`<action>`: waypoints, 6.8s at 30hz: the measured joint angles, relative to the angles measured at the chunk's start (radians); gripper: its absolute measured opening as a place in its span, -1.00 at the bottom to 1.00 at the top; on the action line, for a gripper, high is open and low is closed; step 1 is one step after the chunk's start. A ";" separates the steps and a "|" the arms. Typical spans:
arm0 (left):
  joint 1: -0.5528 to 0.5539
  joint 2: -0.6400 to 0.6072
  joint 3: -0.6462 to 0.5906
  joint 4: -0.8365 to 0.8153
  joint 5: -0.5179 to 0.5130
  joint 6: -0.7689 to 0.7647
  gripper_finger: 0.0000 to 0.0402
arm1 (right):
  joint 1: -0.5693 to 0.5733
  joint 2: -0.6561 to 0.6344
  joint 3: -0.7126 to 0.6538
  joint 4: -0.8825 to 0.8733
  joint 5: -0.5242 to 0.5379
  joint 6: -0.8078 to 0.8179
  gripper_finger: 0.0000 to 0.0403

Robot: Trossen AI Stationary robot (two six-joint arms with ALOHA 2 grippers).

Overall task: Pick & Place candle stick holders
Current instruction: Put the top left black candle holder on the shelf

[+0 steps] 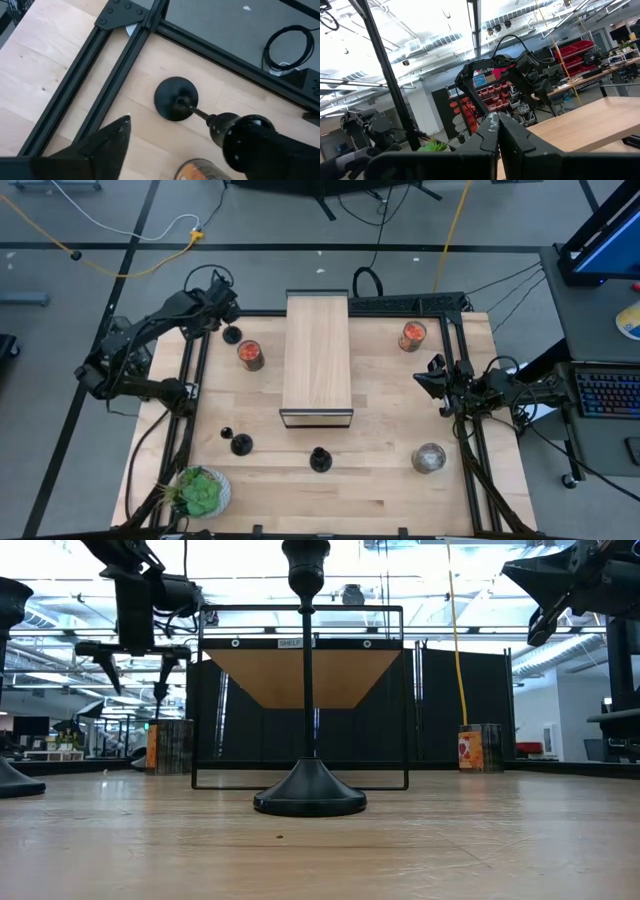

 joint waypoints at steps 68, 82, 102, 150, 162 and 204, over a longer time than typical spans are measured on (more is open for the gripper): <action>0.008 -0.328 -0.006 0.046 0.108 0.160 -0.95 | 0.000 0.000 0.000 0.100 0.005 -0.023 -1.00; -0.107 -0.443 -0.004 0.518 0.367 0.211 -0.95 | 0.000 0.000 0.000 0.144 0.220 -0.080 -1.00; -0.396 -0.276 -0.003 0.884 0.393 0.157 -0.95 | 0.000 0.159 0.075 0.264 0.216 -0.150 -1.00; -0.679 0.124 0.519 0.525 0.366 0.277 -0.95 | -0.027 1.072 0.912 -0.037 0.188 -0.777 -0.66; -0.702 0.187 0.519 0.549 0.374 0.265 -0.95 | -0.027 1.236 1.013 -0.037 0.387 -0.912 -0.06; -0.745 0.278 0.519 0.735 0.428 0.246 -0.95 | -0.064 1.308 1.055 -0.160 0.421 -0.870 -0.62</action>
